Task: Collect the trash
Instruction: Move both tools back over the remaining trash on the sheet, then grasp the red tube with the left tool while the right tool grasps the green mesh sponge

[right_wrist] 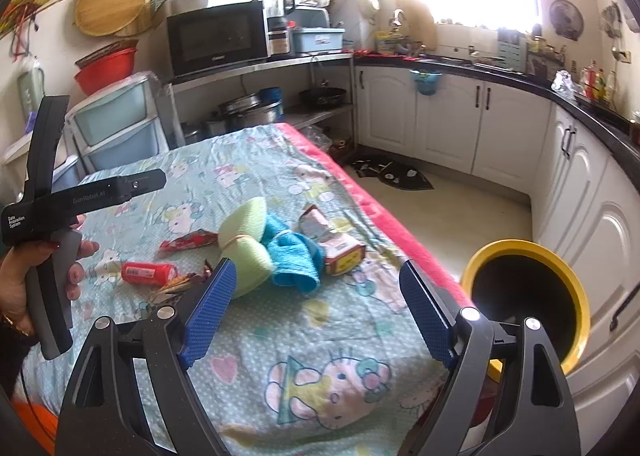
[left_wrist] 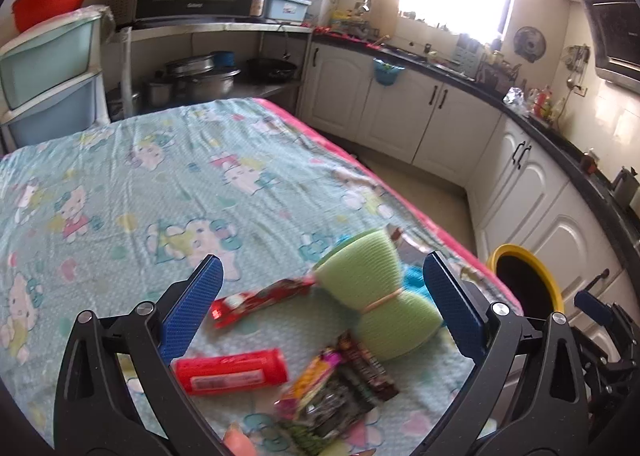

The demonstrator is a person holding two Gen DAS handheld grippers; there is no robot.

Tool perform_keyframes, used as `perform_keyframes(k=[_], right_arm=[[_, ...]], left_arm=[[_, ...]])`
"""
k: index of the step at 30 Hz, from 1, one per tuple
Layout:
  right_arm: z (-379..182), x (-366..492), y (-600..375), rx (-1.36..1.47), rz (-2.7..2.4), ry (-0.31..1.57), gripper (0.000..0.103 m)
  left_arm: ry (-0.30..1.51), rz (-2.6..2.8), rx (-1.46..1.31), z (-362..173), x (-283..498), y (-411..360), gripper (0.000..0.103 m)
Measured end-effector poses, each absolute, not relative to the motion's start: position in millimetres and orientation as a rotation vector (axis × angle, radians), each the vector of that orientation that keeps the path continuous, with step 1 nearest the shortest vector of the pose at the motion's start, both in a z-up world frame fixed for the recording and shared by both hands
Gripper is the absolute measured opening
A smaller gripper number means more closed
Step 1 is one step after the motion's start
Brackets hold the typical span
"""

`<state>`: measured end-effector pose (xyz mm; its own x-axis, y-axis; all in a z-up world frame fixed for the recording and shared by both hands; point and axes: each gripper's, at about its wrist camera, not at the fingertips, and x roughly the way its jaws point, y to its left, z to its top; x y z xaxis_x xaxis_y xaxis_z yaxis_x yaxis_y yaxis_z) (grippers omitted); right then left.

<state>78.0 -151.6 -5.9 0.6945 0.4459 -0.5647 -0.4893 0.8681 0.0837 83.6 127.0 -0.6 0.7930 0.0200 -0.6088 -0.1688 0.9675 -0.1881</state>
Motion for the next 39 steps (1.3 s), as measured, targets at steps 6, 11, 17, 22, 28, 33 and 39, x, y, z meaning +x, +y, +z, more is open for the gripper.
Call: perform_keyframes(k=[6, 11, 17, 22, 28, 33, 39], right_arm=[[-19.2, 85.8, -128.7, -0.092, 0.564, 0.643, 0.081], [-32.3, 94.6, -111.7, -0.119, 0.582, 0.669, 0.081], [-48.0, 111.4, -90.5, -0.140, 0.616, 0.711, 0.081], [-56.6, 122.5, -73.9, -0.156, 0.652, 0.740, 0.079], [-65.1, 134.2, -60.2, -0.185, 0.673, 0.769, 0.074], [-70.2, 143.2, -54.9, -0.192, 0.693, 0.794, 0.067], [-79.4, 152.7, -49.2, -0.201, 0.719, 0.844, 0.054]], left_arm=[[0.682, 0.149, -0.251, -13.7, 74.3, 147.8, 0.092], [0.729, 0.190, -0.287, -32.7, 66.3, 168.3, 0.092], [0.799, 0.200, -0.305, -56.8, 57.2, 180.8, 0.092], [0.858, 0.182, -0.321, -74.8, 57.2, 183.8, 0.092], [0.906, 0.144, -0.319, -86.9, 66.7, 176.4, 0.092], [0.945, 0.152, -0.288, -94.4, 78.3, 170.9, 0.092], [0.987, 0.164, -0.317, -103.3, 85.7, 174.0, 0.092]])
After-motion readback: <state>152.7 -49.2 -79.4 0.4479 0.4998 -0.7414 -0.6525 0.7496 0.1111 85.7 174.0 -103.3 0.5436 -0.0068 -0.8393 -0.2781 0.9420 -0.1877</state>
